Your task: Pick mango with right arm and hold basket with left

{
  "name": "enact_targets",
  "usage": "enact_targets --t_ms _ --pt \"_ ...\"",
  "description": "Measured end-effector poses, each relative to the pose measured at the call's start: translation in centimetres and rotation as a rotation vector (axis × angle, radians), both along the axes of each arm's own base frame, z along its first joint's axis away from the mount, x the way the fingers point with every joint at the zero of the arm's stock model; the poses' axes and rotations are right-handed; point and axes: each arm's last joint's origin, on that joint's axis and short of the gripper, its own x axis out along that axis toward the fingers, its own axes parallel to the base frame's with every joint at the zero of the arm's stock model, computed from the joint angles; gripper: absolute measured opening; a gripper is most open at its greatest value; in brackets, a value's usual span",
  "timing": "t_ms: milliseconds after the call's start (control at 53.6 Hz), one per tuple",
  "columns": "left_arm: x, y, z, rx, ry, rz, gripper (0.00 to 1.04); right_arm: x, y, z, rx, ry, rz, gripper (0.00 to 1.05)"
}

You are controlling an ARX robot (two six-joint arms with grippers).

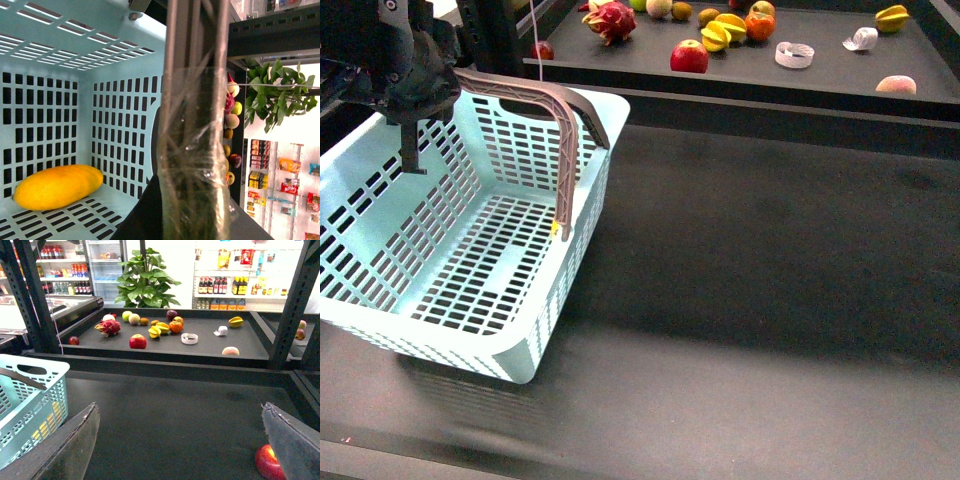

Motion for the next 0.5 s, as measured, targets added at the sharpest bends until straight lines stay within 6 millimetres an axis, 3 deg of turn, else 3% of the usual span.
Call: enact_targets --t_ms 298,503 --pt "1.2 0.0 -0.9 -0.027 -0.01 0.01 0.1 0.0 0.0 0.0 0.0 0.0 0.0 0.97" --pt "0.9 -0.3 -0.5 -0.018 -0.017 0.002 0.44 0.0 0.0 0.0 0.0 0.0 0.0 0.97"
